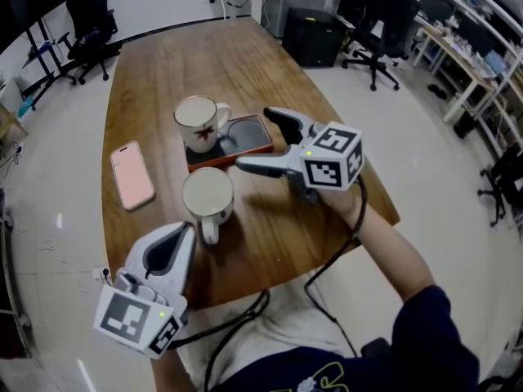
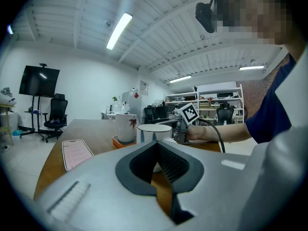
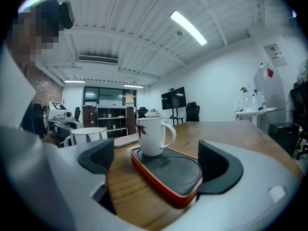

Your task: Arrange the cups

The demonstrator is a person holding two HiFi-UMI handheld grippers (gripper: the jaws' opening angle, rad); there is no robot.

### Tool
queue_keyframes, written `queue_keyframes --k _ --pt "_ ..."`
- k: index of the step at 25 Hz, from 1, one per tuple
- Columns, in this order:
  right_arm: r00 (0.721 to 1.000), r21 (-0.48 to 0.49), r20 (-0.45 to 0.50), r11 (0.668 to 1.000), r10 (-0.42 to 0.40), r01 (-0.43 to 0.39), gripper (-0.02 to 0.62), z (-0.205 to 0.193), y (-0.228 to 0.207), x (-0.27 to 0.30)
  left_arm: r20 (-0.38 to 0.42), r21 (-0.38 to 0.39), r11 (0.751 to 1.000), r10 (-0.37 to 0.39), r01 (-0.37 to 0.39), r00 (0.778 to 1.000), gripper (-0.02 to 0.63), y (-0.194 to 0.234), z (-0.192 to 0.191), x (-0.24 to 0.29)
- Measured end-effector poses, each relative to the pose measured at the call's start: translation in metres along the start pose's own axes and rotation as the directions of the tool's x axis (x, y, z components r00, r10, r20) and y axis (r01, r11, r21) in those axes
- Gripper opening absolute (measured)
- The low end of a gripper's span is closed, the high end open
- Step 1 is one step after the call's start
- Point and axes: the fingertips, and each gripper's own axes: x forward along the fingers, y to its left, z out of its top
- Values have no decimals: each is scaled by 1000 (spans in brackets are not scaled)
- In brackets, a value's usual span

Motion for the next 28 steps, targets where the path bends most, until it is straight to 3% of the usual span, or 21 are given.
queue_keyframes --k 2,6,9,12,28 --pt "1000 6 -3 1000 23 -23 492 1 0 5 1 1 1000 0 0 1000 3 0 0 0" --pt "999 12 -1 999 45 -45 465 2 0 11 2 3 1000 -1 1 1000 3 0 0 1" --pt "998 -12 0 997 70 -70 492 3 5 16 2 4 1000 -1 1 1000 3 0 0 0" --pt "998 -17 1 998 65 -65 581 5 4 21 2 3 1000 -1 1 1000 3 0 1 0" --pt "999 -4 8 999 -33 33 581 10 -13 42 3 5 1000 -1 1 1000 3 -2 0 0"
